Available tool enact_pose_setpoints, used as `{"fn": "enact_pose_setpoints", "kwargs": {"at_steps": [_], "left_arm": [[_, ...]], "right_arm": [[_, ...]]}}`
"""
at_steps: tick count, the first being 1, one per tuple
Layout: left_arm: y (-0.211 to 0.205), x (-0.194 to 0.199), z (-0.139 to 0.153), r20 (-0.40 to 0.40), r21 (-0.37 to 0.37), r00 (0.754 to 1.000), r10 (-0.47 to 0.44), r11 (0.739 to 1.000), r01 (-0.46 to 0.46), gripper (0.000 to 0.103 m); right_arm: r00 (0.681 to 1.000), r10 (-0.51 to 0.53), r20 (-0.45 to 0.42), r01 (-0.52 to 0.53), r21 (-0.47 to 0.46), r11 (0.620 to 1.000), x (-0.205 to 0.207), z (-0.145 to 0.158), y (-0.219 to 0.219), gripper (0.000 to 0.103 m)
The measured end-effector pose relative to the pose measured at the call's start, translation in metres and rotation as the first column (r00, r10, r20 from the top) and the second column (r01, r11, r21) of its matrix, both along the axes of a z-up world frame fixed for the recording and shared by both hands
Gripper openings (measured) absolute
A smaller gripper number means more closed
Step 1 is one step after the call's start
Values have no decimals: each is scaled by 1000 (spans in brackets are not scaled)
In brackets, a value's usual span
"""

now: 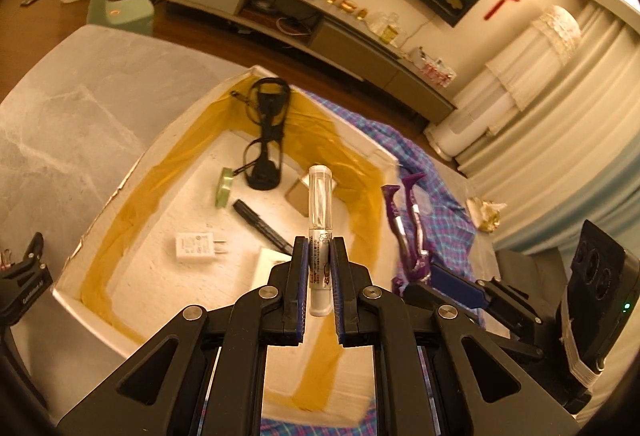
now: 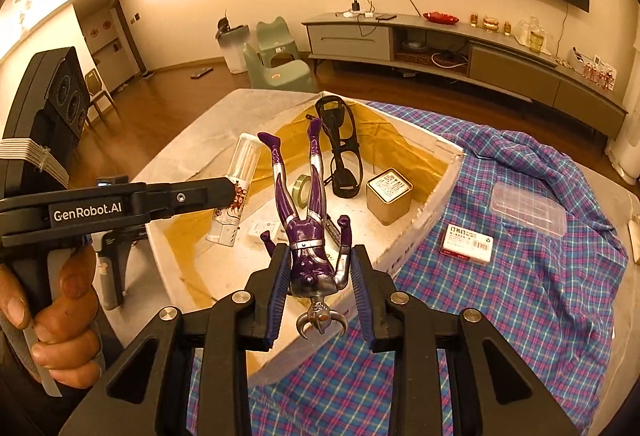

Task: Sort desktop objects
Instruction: 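Carry the vial and purple figure over the cardboard box with both tools, then open both tools to drop the vial and figure into the box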

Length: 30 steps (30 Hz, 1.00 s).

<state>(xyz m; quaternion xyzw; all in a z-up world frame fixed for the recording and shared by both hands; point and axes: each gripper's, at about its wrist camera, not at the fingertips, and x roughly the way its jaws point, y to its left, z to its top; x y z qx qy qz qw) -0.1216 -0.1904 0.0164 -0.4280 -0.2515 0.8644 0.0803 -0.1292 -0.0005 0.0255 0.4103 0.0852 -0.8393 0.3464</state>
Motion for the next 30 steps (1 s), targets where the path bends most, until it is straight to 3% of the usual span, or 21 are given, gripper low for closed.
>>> {"fn": "enact_pose_setpoints", "kwargs": {"at_steps": [7, 19, 30], "left_arm": [[-17, -16, -28, 72, -21, 997, 19, 1000, -17, 10], [-5, -32, -54, 161, -163, 986, -43, 984, 70, 11], [4, -40, -60, 191, -193, 979, -64, 976, 102, 11]], "right_arm": [[1000, 23, 16, -24, 73, 997, -26, -19, -24, 32], [997, 39, 64, -51, 196, 979, -61, -56, -68, 32], [996, 32, 88, -55, 282, 958, -86, -73, -85, 32]]}}
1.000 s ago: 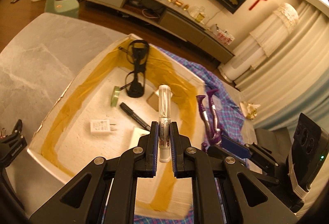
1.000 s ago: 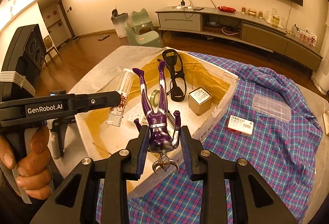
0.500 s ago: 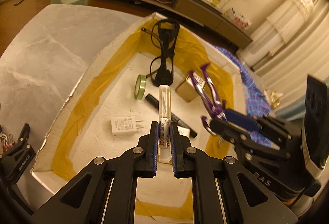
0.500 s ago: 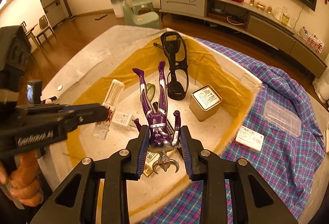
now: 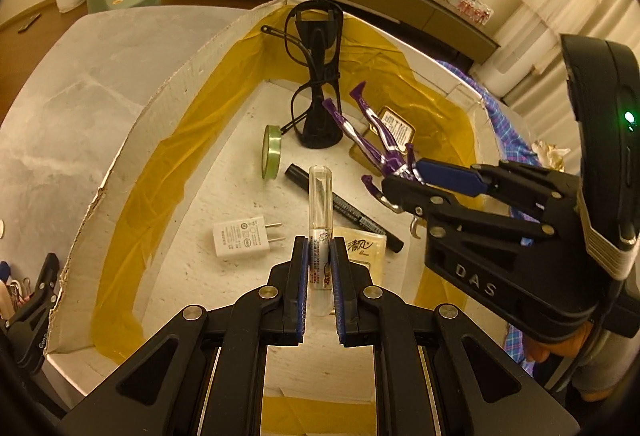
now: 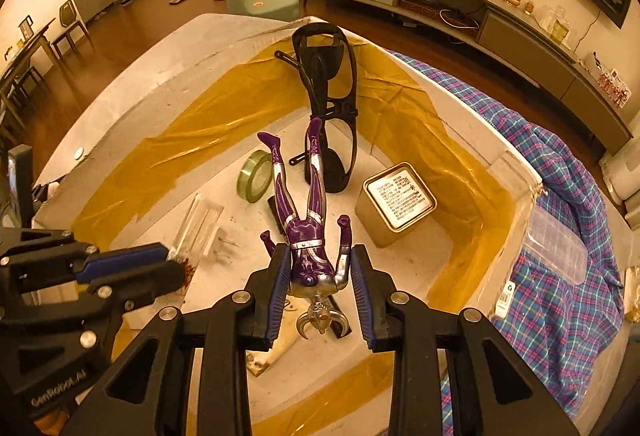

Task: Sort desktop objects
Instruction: 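Open both tools to drop the vial and figure into the box, then withdraw both tools from the box back toward the shirt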

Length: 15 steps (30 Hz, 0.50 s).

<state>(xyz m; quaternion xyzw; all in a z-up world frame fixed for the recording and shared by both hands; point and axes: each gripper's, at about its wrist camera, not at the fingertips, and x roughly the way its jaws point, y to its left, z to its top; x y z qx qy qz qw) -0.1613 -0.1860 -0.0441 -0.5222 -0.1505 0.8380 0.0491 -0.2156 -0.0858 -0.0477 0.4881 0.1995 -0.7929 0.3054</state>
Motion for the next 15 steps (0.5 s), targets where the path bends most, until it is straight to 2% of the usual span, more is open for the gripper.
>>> {"fn": "enact_pose_setpoints", "kwargs": {"at_steps": [1, 2, 3, 4, 12, 15], "left_arm": [[-1, -1, -1, 8, 7, 1000, 3, 1000, -3, 12], [-2, -2, -2, 14, 13, 1000, 5, 1000, -6, 19], [-3, -2, -2, 17, 19, 1000, 9, 1000, -10, 34], [-5, -2, -2, 17, 24, 1000, 15, 1000, -15, 36], [-14, -1, 4, -1, 36, 999, 41, 998, -41, 36], [-16, 0, 6, -4, 43, 999, 47, 998, -47, 36]], "right_arm": [[1000, 1, 4, -1, 5, 1000, -1, -1, -1, 32], [1000, 2, 6, -2, 11, 1000, -3, -3, -2, 33], [1000, 1, 7, -1, 10, 1000, -4, -4, -2, 33], [1000, -2, 7, 2, 6, 1000, -4, -4, -2, 33], [1000, -12, -1, 12, 2, 1000, -3, -4, -1, 33], [1000, -19, -3, 19, -5, 1000, -3, -1, 0, 37]]}}
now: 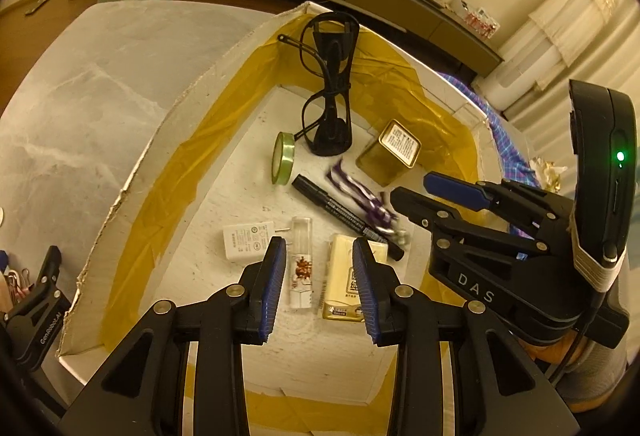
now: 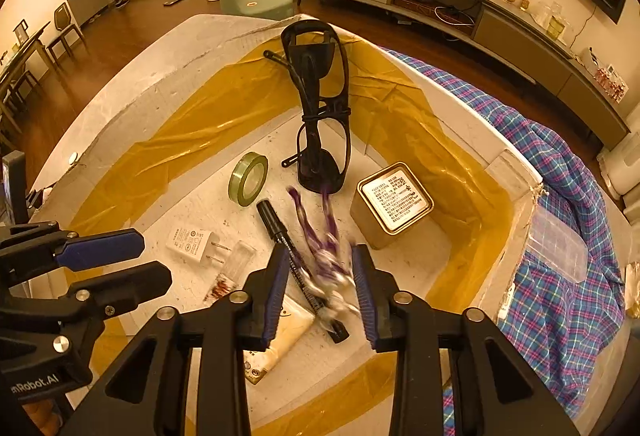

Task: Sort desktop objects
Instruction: 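Withdraw both tools from the box back toward the shirt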

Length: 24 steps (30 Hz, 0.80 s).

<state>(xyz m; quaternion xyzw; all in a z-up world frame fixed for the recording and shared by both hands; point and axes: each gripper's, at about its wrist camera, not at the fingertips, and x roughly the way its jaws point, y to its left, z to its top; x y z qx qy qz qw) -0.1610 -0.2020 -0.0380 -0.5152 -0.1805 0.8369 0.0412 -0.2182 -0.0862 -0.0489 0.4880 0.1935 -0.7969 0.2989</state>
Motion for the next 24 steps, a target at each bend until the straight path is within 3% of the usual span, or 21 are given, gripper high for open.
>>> {"fn": "enact_pose_setpoints", "kwargs": {"at_steps": [9, 12, 14, 24], "left_arm": [[3, 6, 8, -34, -47, 999, -3, 999, 2, 36], [8, 10, 13, -57, -118, 998, -10, 993, 3, 36], [9, 12, 15, -69, -127, 997, -20, 992, 11, 36], [16, 22, 21, -107, -188, 993, -38, 982, 17, 37]], "right_arm": [[1000, 0, -6, 0, -10, 1000, 8, 10, 6, 45], [1000, -3, 3, 3, -28, 1000, 9, 11, 14, 50], [1000, 0, 8, 0, -36, 999, 13, 12, 19, 53], [1000, 9, -13, -11, -161, 987, 38, 31, 51, 54]]}}
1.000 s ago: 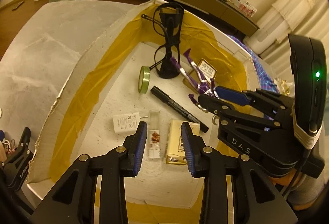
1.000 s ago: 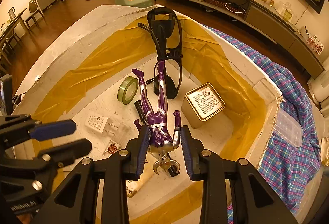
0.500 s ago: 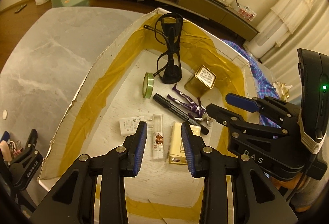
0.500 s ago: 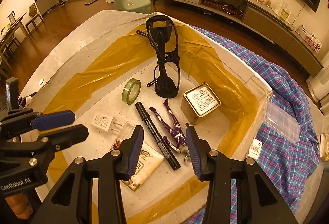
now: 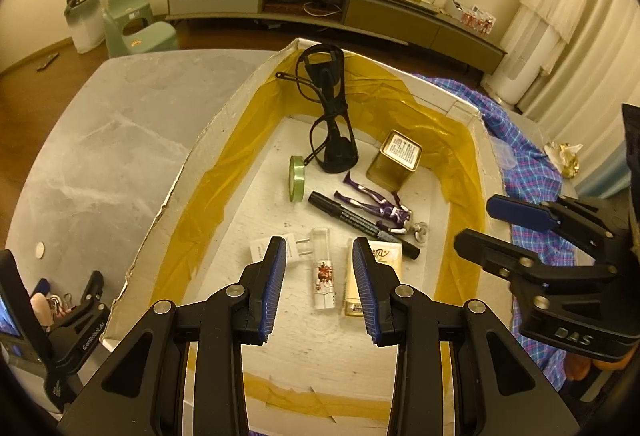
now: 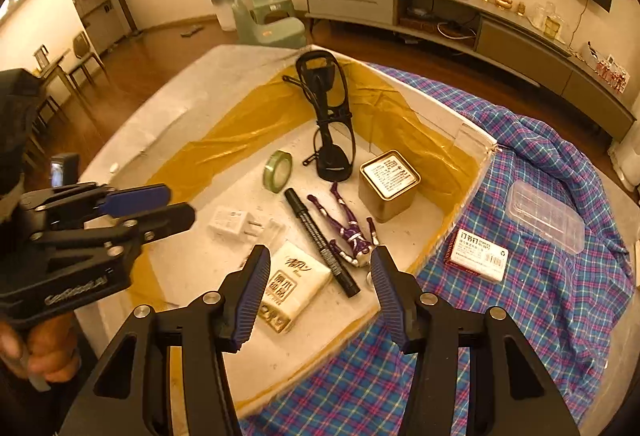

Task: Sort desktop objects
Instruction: 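Withdraw both tools from the box back toward the shirt, then grasp the white stapler box with the left tool while the right tool grasps the clear plastic box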

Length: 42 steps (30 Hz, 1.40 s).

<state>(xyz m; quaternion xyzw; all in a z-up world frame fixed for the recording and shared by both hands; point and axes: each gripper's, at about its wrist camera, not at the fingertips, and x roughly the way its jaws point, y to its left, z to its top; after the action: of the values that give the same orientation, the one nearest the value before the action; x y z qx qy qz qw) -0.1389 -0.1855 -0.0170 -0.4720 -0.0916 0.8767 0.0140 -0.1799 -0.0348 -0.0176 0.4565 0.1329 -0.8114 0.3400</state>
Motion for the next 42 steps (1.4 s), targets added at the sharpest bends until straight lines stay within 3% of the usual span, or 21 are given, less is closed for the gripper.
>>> {"fn": "enact_pose_setpoints", "kwargs": {"at_steps": [10, 13, 16, 19, 21, 25, 27, 29, 34, 35, 36, 37, 38, 39, 42], "left_arm": [[10, 9, 5, -22, 1, 999, -31, 1000, 31, 37], [13, 13, 10, -37, 11, 998, -44, 999, 44, 37], [18, 18, 15, -55, 14, 996, -66, 998, 66, 37], [28, 23, 19, -67, 10, 993, -98, 995, 99, 37], [33, 24, 20, -72, 6, 991, -113, 993, 114, 37], [38, 26, 20, -70, 33, 987, -143, 989, 145, 38], [41, 27, 20, -69, 78, 984, -167, 982, 172, 38], [47, 28, 22, -78, 101, 977, -198, 974, 205, 39], [74, 31, 26, -99, 77, 955, -279, 955, 287, 40], [80, 30, 27, -98, 70, 952, -289, 953, 296, 40], [84, 28, 29, -95, 68, 952, -292, 952, 299, 40], [89, 25, 30, -89, 76, 952, -294, 951, 300, 40], [94, 18, 31, -74, 100, 954, -292, 949, 298, 40], [97, 13, 32, -62, 122, 956, -286, 949, 292, 41], [118, -8, 38, -30, 168, 959, -282, 944, 283, 42]], "right_arm": [[999, -23, -24, 20, -130, 991, 10, 22, 38, 54], [992, -118, -38, 109, -178, 978, -6, 31, 68, 54], [961, -277, -9, 268, -229, 936, -35, 32, 107, 54], [948, -316, 31, 316, -167, 934, -61, 11, 118, 54], [962, -270, 36, 273, -88, 958, -71, -9, 107, 54], [995, -70, -64, 78, 138, 987, -81, -41, 78, 60], [988, 81, -132, -42, 276, 960, -83, -58, 66, 63], [971, 183, -155, -117, 357, 927, -88, -70, 61, 65], [947, 312, -80, -261, 375, 889, -106, -98, 58, 69], [949, 313, -47, -275, 371, 887, -110, -105, 59, 65], [953, 298, -48, -265, 338, 903, -114, -107, 62, 51], [962, 270, -45, -244, 308, 919, -119, -106, 68, 43], [971, 239, -32, -223, 262, 939, -123, -104, 75, 18], [977, 212, -29, -202, 202, 958, -125, -100, 86, 2], [990, 140, -33, -135, 116, 984, -125, -95, 119, 3]]}}
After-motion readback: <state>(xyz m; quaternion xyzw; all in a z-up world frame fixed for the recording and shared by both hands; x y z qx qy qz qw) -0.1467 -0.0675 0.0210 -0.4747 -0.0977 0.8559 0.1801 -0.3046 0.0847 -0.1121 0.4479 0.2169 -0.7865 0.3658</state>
